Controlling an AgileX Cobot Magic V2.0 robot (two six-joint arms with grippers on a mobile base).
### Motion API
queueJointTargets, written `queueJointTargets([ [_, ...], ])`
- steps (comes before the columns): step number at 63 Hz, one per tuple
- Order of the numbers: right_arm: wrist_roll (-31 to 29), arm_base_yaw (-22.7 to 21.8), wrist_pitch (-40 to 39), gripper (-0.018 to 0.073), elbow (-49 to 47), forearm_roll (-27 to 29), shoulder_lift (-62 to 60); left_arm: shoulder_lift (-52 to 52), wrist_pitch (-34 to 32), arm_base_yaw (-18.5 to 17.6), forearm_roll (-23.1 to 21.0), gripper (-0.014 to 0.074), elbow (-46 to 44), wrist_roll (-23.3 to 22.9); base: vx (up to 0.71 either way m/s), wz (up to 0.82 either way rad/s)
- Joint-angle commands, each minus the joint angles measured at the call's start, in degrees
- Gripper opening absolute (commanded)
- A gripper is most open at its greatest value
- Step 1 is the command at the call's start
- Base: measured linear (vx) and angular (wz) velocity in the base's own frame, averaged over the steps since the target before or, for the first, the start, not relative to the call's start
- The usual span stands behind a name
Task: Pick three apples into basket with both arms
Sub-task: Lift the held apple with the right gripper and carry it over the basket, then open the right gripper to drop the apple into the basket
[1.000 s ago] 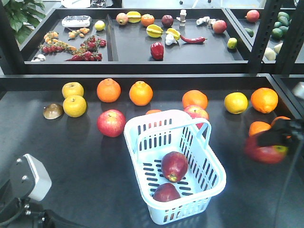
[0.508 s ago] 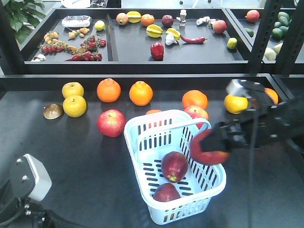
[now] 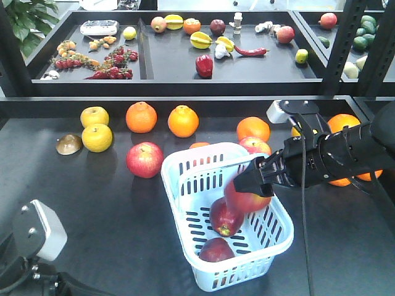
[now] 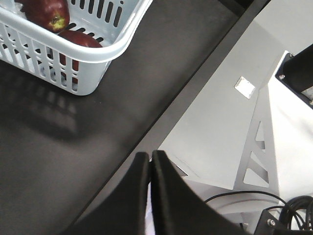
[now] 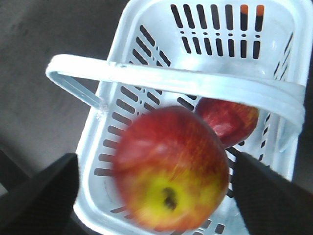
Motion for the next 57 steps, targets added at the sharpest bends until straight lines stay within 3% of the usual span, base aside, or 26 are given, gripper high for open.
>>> queueJointTargets([
  [1, -0.43, -0.06, -0.47, 0.0654, -1.51, 2.15, -2.18, -0.70, -0.86, -0.25, -2.75, -0.0006, -1.38, -0.46, 0.00, 0.00],
  [11, -0.35, -0.06, -0.32, 0.0617, -1.51, 2.28, -2.18, -0.70, -0.86, -0.25, -2.75, -0.0006, -1.38, -0.46, 0.00, 0.00],
  [19, -0.46, -0.12, 2.68, 0.0519, -1.51, 2.35, -2.25, -0.70, -0.86, -0.25, -2.75, -0.0006, -1.38, -0.46, 0.00, 0.00],
  [36, -2.53, -0.12, 8.63, -0.0016, -1.51, 1.79, -8.53, -0.70, -0.86, -0.25, -2.75, -0.0006, -1.38, -0.46, 0.00, 0.00],
  [48, -4.51, -0.12, 11.30, -0.0007, -0.09, -0.37, -18.86, -0.70, -0.86, -0.25, -2.75, -0.0006, -1.38, -0.46, 0.00, 0.00],
  [57, -4.65, -0.12, 7.18, -0.0005, 7.93, -4.19, -27.90, -0.70, -0.91, -0.25, -2.76, -0.0006, -1.38, -0.46, 0.00, 0.00],
])
